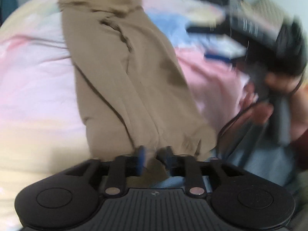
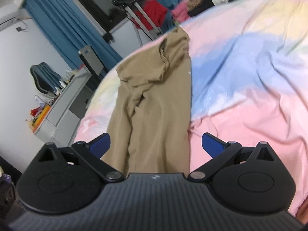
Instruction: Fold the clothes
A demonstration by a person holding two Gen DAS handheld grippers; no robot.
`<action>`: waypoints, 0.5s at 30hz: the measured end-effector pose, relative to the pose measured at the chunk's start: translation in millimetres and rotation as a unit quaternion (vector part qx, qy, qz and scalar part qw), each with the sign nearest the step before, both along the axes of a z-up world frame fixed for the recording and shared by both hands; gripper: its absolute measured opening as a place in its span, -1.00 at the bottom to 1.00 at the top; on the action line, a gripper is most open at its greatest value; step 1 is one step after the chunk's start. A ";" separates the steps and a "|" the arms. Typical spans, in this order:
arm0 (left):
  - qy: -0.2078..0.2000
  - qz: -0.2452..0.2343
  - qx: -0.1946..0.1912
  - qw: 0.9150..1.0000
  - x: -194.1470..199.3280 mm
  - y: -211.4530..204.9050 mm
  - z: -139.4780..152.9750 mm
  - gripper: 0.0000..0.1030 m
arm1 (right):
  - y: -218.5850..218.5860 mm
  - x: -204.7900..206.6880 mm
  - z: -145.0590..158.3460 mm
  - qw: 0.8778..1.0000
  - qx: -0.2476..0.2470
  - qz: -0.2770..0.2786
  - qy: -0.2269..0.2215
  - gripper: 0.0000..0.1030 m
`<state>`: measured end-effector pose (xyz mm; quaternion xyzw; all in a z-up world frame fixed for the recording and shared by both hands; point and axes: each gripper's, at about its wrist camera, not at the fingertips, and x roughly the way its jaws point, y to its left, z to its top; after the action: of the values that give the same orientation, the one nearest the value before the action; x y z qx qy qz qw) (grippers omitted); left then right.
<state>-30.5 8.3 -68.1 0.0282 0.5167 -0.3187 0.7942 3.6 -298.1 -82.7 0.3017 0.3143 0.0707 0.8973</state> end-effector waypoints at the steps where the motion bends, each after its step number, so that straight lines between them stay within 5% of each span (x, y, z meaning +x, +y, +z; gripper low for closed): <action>1: -0.003 0.013 -0.024 1.000 1.4 10.4 5.2 0.13 | 0.7 0.9 -1.2 1.000 0.001 0.000 0.004 1.00; 4: -0.019 0.078 -0.079 0.994 8.3 43.3 12.7 0.42 | 4.7 3.0 -5.2 1.000 -0.001 0.006 0.015 1.00; 10: 0.037 0.217 -0.111 0.969 46.3 75.7 -12.8 0.45 | 8.1 4.2 -24.3 0.997 0.019 0.009 0.069 0.99; 15: 0.073 0.192 -0.121 0.971 58.0 62.9 -28.8 0.55 | 5.3 -0.6 -50.9 0.986 0.096 0.001 0.133 0.94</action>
<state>27.5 71.1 -96.9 -0.1915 0.5268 -0.2216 0.7979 3.1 -292.8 -133.6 0.3926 0.4231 0.0606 0.8144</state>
